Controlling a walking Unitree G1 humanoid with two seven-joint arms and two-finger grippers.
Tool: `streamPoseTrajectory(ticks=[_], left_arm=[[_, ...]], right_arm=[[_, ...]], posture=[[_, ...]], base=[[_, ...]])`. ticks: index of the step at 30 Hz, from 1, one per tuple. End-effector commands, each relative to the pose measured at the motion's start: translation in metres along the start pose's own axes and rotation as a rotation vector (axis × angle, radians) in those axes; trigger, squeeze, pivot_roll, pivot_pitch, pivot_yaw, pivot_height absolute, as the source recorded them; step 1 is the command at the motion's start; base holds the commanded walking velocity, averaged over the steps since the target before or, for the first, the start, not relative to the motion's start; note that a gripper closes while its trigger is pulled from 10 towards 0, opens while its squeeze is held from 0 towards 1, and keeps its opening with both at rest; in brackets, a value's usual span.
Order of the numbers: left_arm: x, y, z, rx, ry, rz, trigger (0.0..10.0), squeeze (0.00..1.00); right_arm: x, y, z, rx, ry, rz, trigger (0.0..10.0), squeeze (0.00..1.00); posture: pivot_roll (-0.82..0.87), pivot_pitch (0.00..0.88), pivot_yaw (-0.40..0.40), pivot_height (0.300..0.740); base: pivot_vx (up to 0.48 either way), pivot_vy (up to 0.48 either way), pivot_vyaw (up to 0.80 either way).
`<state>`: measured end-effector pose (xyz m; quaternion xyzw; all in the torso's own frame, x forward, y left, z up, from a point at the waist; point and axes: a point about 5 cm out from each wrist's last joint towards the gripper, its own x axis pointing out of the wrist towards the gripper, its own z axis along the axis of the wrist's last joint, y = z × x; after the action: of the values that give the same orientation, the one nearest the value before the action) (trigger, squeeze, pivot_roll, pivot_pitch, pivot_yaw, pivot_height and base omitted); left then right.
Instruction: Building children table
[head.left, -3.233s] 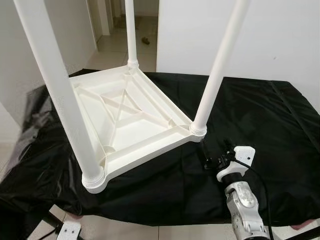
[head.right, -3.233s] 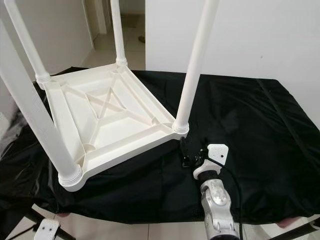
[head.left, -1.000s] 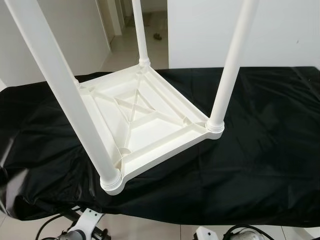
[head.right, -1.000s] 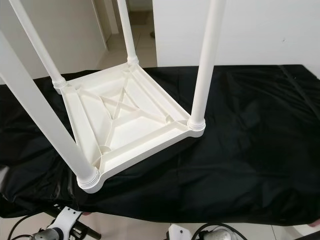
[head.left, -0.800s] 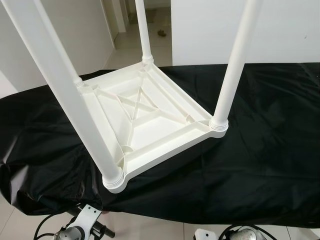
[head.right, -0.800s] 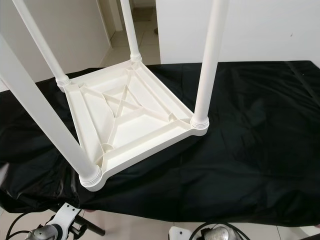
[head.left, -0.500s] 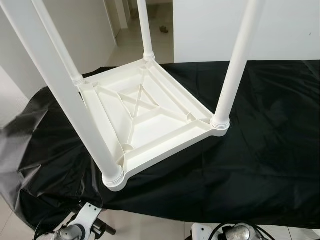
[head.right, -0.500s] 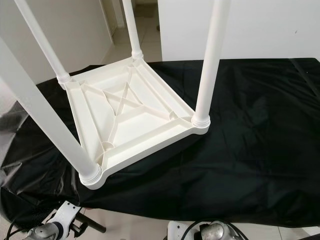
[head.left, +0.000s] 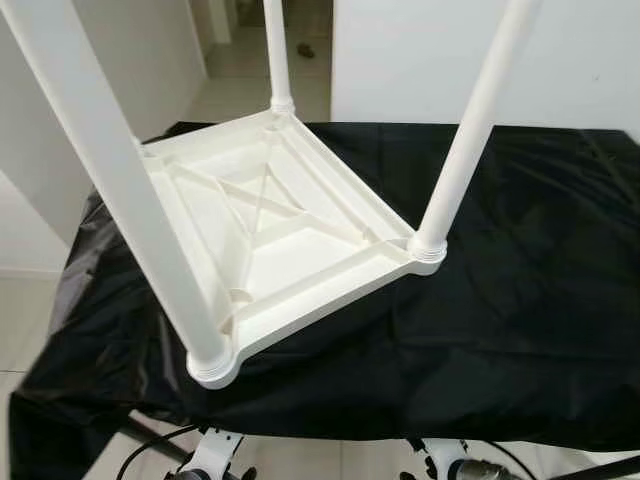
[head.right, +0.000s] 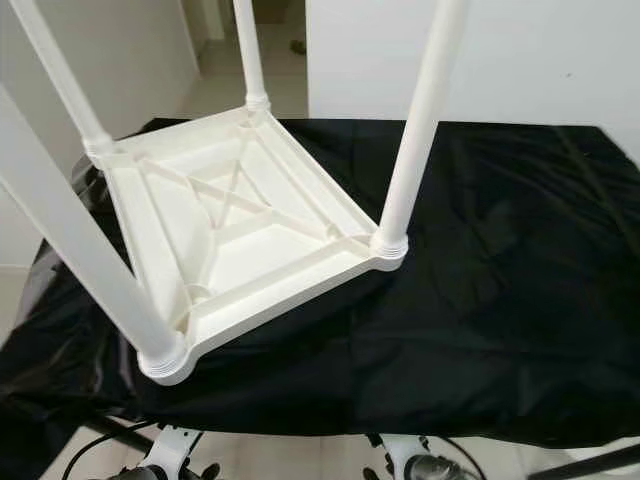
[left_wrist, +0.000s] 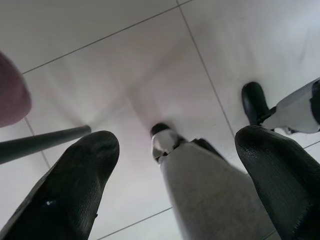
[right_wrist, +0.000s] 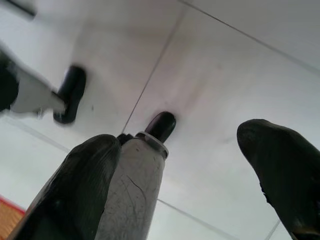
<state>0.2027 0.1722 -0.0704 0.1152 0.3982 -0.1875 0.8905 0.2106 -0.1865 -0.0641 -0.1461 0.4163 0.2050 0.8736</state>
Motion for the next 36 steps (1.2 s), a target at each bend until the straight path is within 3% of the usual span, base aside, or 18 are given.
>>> streamPoseTrajectory(ticks=[1,4,6,10,12,15,20,26,36], left_arm=[[-0.003,0.002,-0.015,-0.028,0.054,0.109,10.0,0.00],[-0.003,0.001,-0.016,-0.020,0.061,0.107,10.0,0.00],[-0.005,-0.004,-0.027,-0.035,0.122,0.146,10.0,0.00],[-0.005,-0.005,-0.028,-0.056,0.122,0.159,10.0,0.00],[-0.005,-0.004,-0.028,-0.127,0.110,0.203,10.0,0.00],[-0.005,-0.003,-0.028,-0.143,0.108,0.221,10.0,0.00],[-0.007,-0.007,-0.034,-0.172,0.112,0.243,10.0,0.00],[-0.007,-0.008,-0.033,-0.108,0.101,0.254,10.0,0.00],[-0.007,-0.006,-0.029,-0.007,0.083,0.253,10.0,0.00]], right_arm=[[-0.001,0.001,-0.009,0.071,0.013,-0.028,10.0,0.00],[-0.001,0.001,-0.009,0.087,0.008,-0.034,10.0,0.00],[-0.004,-0.004,-0.022,0.244,0.040,-0.167,10.0,0.00],[-0.005,-0.004,-0.025,0.245,0.050,-0.185,10.0,0.00],[-0.006,-0.001,-0.032,0.254,0.072,-0.210,10.0,0.00],[-0.006,0.001,-0.034,0.262,0.076,-0.220,10.0,0.00],[-0.008,0.006,-0.044,0.344,0.072,-0.268,10.0,0.00],[-0.008,0.012,-0.043,0.296,0.045,-0.247,10.0,0.00],[-0.009,0.009,-0.043,0.187,0.049,-0.256,10.0,0.00]], posture=[[0.04,0.095,0.014,0.740],[0.04,0.095,0.014,0.740],[0.02,0.077,0.016,0.740],[0.02,0.065,0.015,0.740],[0.02,0.032,0.017,0.740],[0.02,0.025,0.016,0.740],[0.02,0.000,-0.004,0.740],[0.03,0.000,0.000,0.740],[0.01,0.000,0.020,0.740]], base=[[0.000,0.000,0.00],[0.000,0.000,0.00],[0.000,0.000,0.00],[0.000,0.000,0.00],[0.000,0.000,0.00],[0.000,0.000,0.00],[0.000,0.000,0.00],[0.000,0.000,0.00],[0.000,0.000,0.00]])
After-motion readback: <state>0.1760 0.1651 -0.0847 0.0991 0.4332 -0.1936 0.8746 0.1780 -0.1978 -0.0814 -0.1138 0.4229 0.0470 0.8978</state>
